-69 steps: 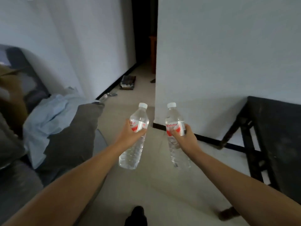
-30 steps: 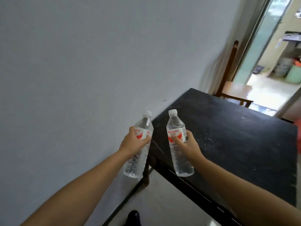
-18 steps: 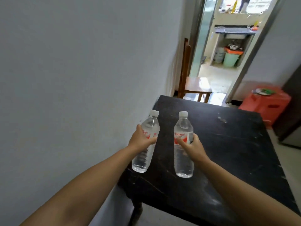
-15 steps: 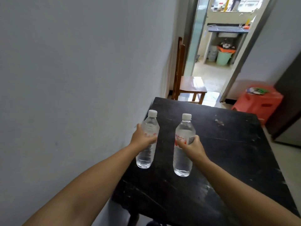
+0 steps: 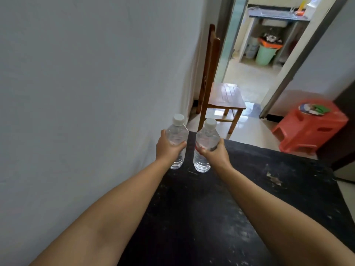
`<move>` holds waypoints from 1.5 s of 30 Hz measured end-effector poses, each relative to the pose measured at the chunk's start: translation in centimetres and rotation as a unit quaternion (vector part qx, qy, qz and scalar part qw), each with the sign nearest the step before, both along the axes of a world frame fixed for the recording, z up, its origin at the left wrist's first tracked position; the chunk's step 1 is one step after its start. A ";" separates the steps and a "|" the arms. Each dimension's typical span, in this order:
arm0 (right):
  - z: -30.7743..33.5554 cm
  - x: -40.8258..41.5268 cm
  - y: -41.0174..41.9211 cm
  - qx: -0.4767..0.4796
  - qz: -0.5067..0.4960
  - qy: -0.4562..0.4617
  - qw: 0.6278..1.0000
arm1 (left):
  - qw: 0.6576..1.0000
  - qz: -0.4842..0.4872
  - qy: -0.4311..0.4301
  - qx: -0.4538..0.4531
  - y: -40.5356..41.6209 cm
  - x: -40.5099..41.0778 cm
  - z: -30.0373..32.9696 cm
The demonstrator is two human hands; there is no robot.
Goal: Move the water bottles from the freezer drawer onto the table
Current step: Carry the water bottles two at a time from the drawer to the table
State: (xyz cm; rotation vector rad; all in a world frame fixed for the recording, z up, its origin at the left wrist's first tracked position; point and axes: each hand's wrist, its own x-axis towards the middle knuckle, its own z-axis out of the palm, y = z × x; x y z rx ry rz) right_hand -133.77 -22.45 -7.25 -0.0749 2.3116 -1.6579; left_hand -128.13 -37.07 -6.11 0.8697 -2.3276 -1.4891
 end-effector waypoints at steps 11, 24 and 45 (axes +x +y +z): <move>-5.6 -5.6 -4.5 -0.041 -0.035 0.016 0.998 | 0.995 0.044 0.073 0.044 -2.6 -6.7 -5.6; -3.9 -3.1 -2.5 0.037 -0.001 -0.081 0.996 | 0.997 0.042 -0.062 0.026 -2.3 -4.7 -4.8; 3.5 26.0 3.4 0.226 0.227 0.056 0.946 | 0.983 -0.059 -0.115 -0.132 6.8 31.7 1.5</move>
